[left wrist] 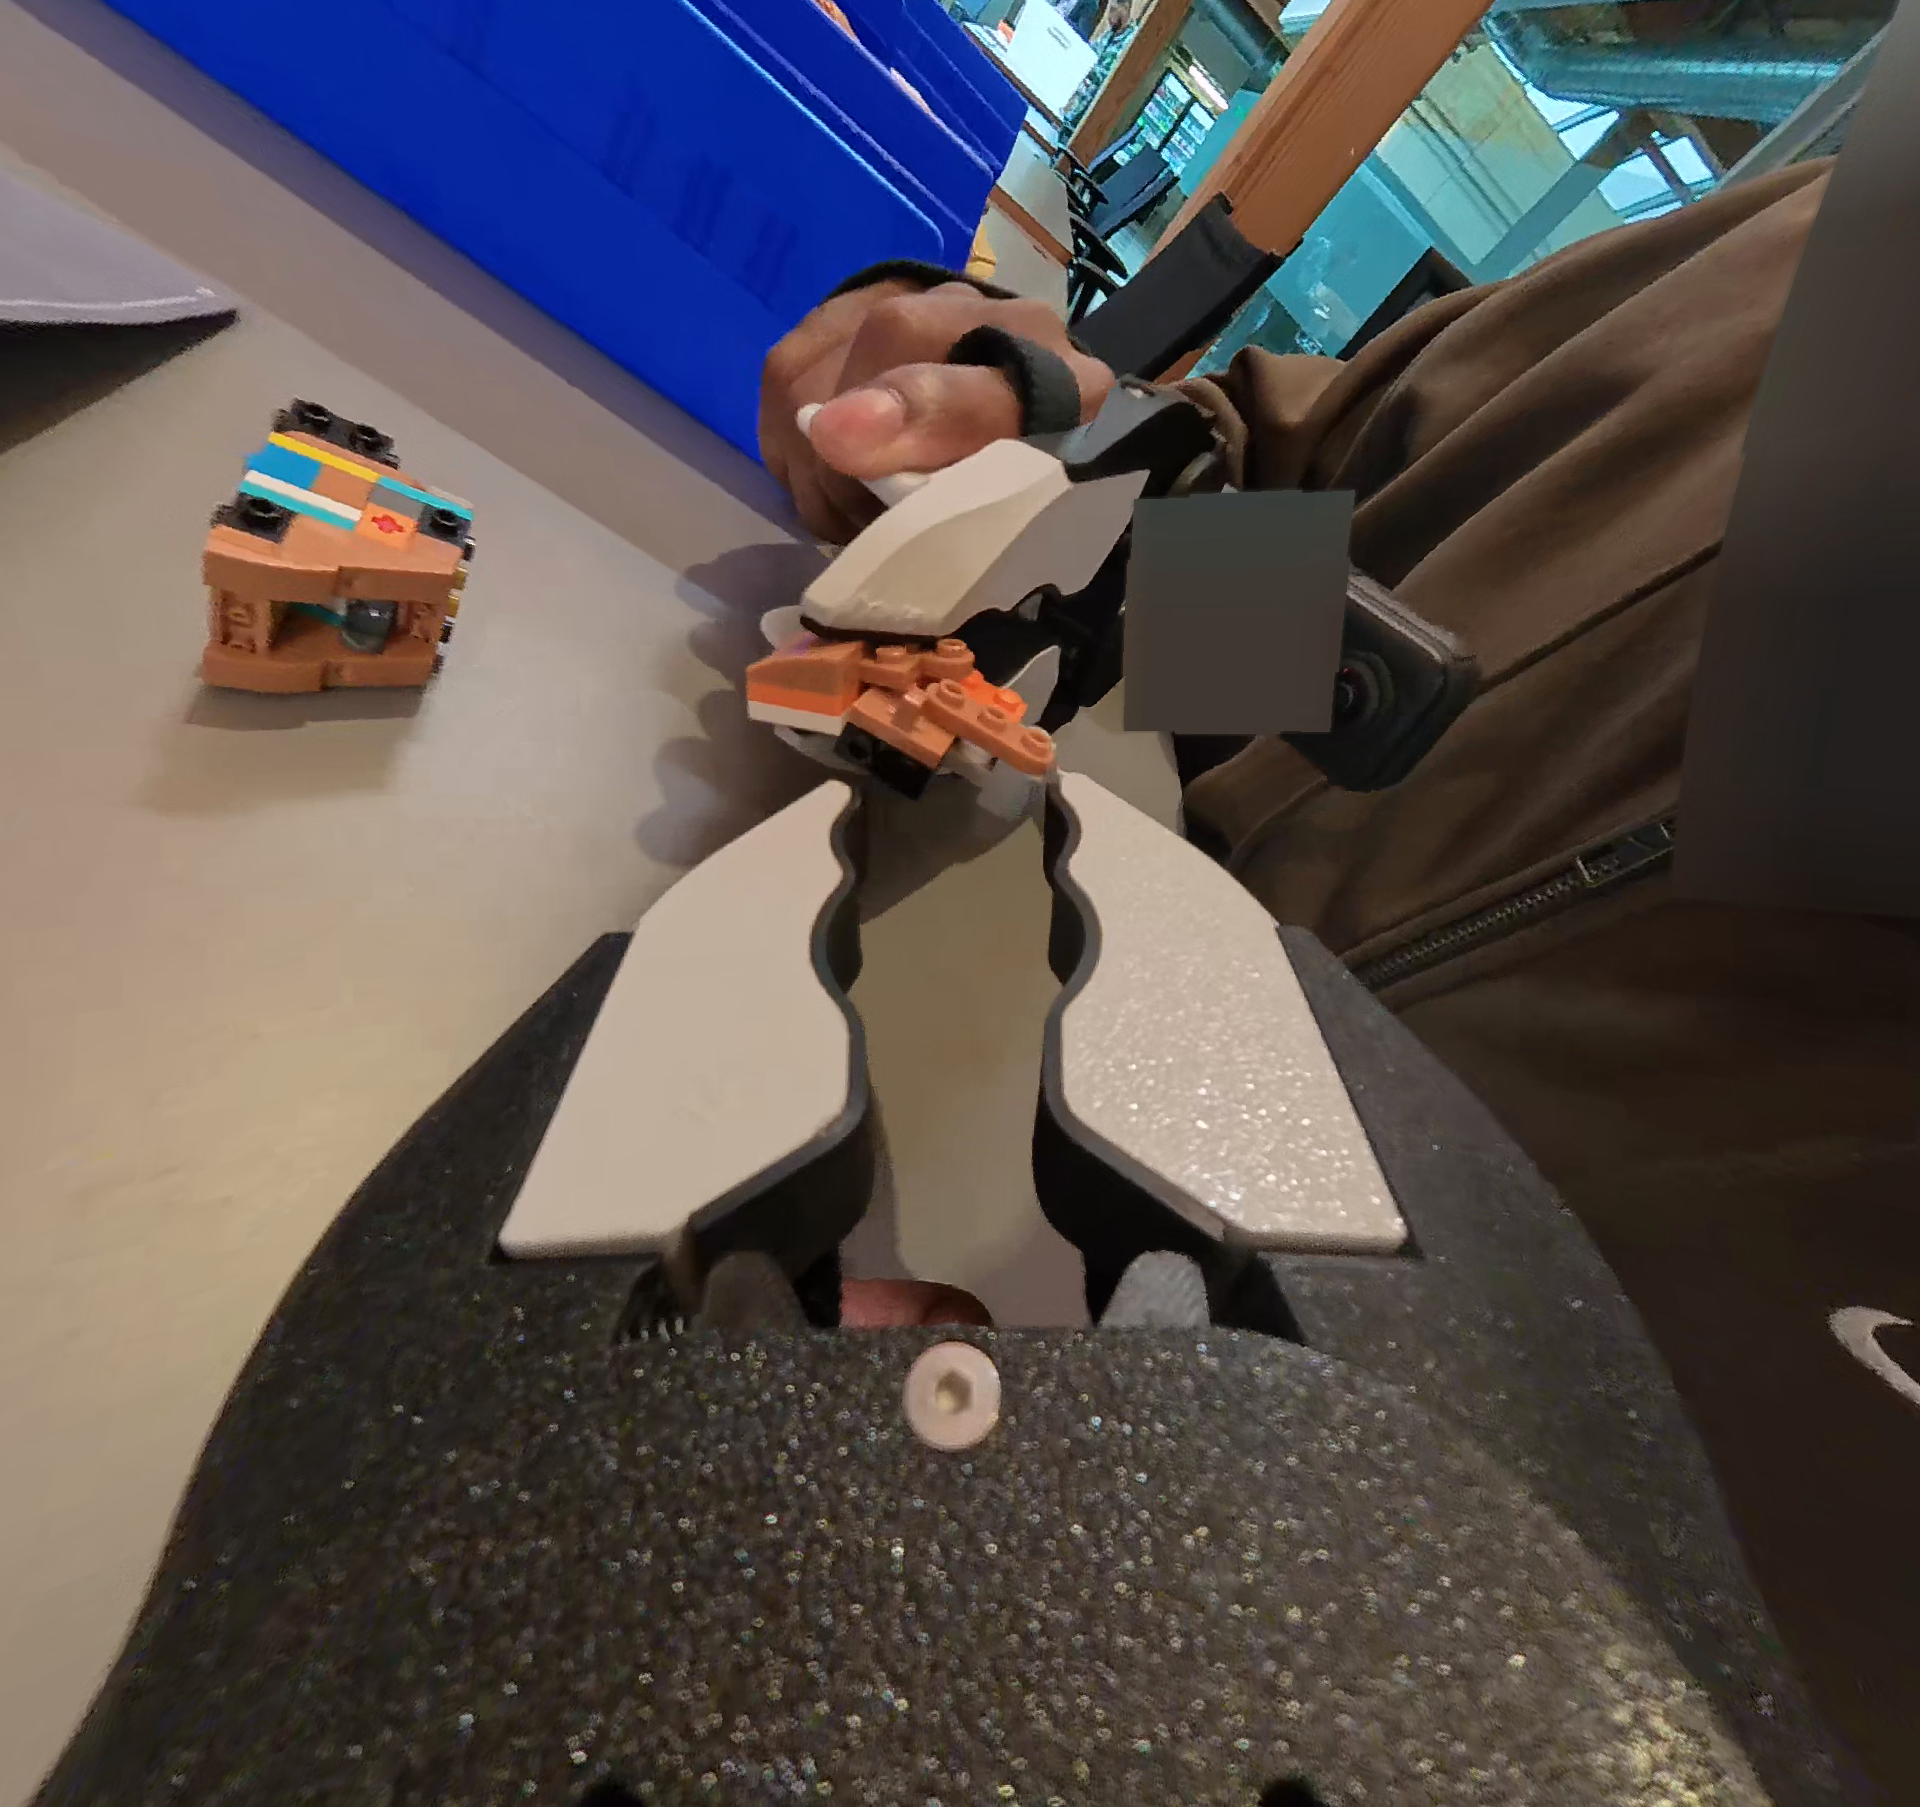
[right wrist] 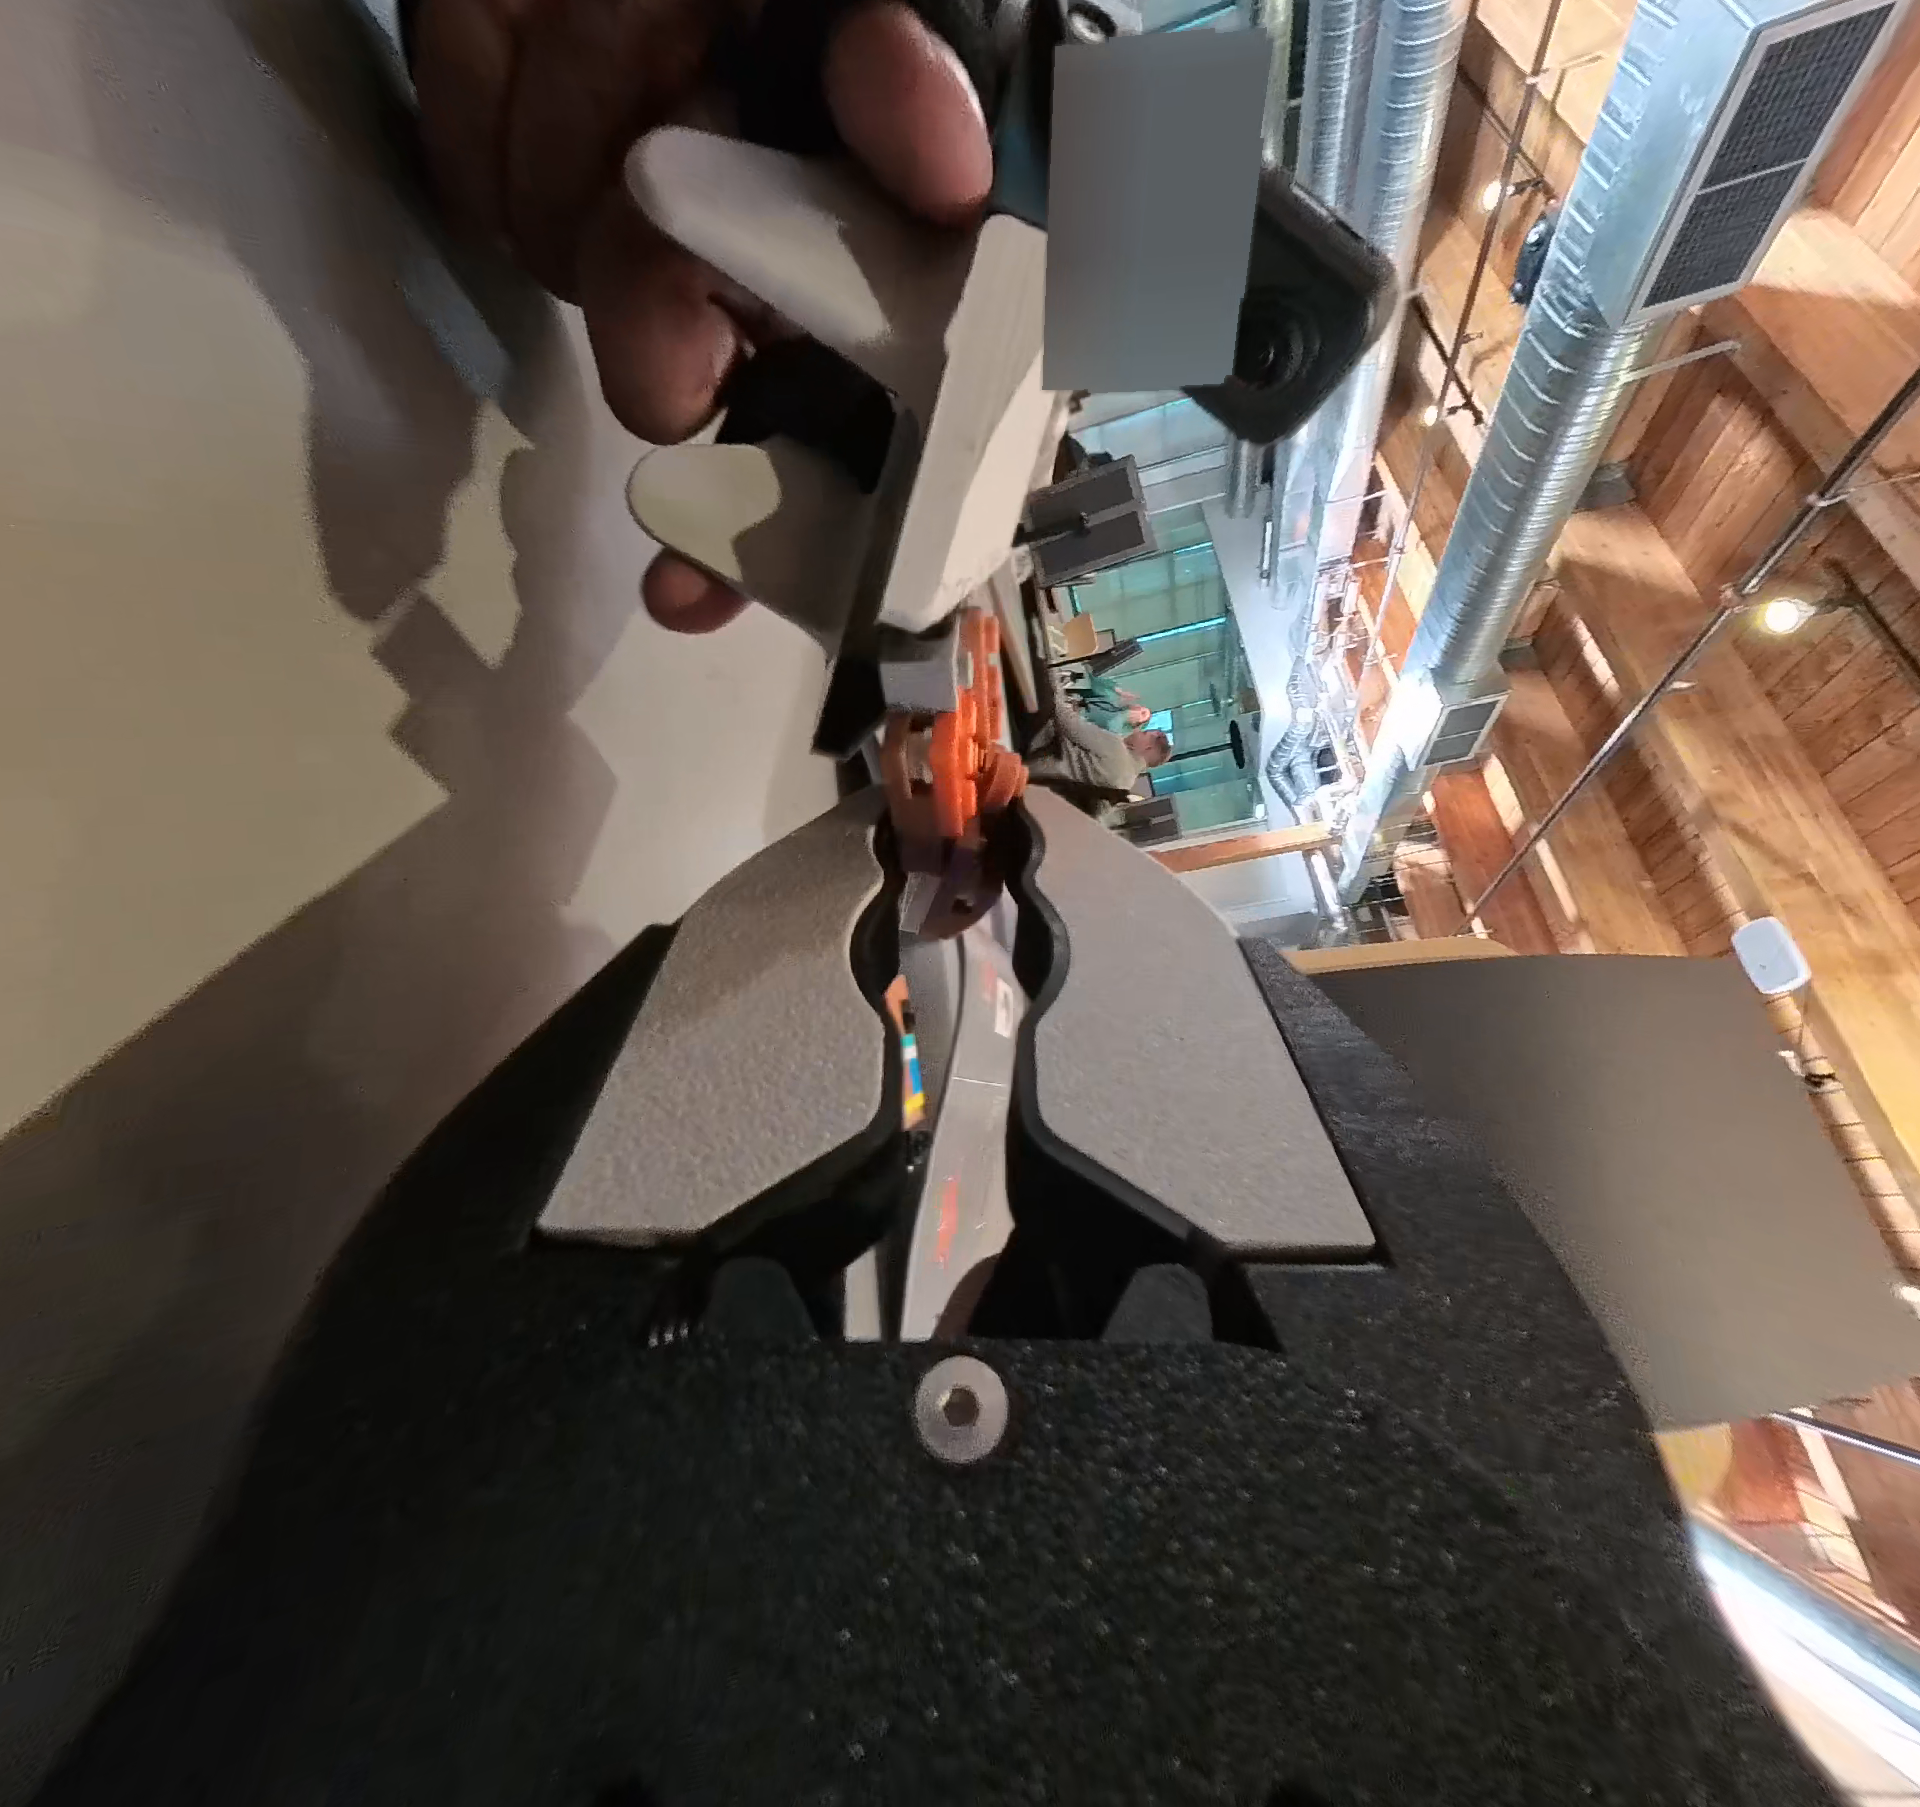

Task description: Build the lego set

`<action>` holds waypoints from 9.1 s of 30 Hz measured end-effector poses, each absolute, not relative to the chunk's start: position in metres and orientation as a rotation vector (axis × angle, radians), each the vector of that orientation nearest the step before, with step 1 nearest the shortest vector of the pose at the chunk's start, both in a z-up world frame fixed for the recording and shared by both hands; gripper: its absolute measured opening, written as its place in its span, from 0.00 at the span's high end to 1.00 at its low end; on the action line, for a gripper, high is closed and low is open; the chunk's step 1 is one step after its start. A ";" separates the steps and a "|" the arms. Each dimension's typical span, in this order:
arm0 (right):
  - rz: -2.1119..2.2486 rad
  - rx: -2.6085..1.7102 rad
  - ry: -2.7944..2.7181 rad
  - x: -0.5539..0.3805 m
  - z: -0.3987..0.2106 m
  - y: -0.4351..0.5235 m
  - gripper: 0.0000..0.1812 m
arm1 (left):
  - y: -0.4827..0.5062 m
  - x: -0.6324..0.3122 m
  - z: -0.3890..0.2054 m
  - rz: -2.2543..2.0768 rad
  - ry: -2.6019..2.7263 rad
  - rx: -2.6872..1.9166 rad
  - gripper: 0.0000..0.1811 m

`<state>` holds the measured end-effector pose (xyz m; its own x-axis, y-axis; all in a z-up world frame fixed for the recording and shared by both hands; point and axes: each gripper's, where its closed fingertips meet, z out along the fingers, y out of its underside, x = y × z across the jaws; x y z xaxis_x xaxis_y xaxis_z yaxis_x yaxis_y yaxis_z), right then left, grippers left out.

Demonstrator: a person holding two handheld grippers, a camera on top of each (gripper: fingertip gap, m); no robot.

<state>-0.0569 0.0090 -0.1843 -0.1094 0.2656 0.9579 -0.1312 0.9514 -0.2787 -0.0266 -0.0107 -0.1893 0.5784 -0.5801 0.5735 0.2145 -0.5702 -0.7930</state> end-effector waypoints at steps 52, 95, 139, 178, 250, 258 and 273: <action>0.773 -0.287 -1.792 -0.049 -0.187 -0.005 0.91 | -0.008 -0.036 -0.173 0.151 0.977 -1.390 0.85; 0.420 -0.100 -1.795 -0.053 -0.203 0.004 0.91 | -0.001 -0.028 -0.194 0.246 1.042 -1.491 0.91; 0.304 -0.085 -1.753 -0.060 -0.206 0.010 0.88 | 0.012 -0.044 -0.212 0.263 0.937 -1.653 0.87; 0.603 -0.194 -1.749 -0.047 -0.185 0.005 0.87 | 0.008 -0.043 -0.196 0.059 0.811 -1.586 0.91; 0.491 -0.018 -1.620 -0.040 -0.178 -0.006 0.92 | 0.004 -0.040 -0.189 0.018 0.824 -1.534 0.89; 0.433 -0.008 -1.634 -0.042 -0.183 -0.004 0.93 | 0.008 -0.042 -0.195 0.082 0.832 -1.560 0.88; 0.411 0.009 -1.648 -0.043 -0.187 -0.005 0.93 | 0.010 -0.040 -0.200 0.165 0.875 -1.550 0.85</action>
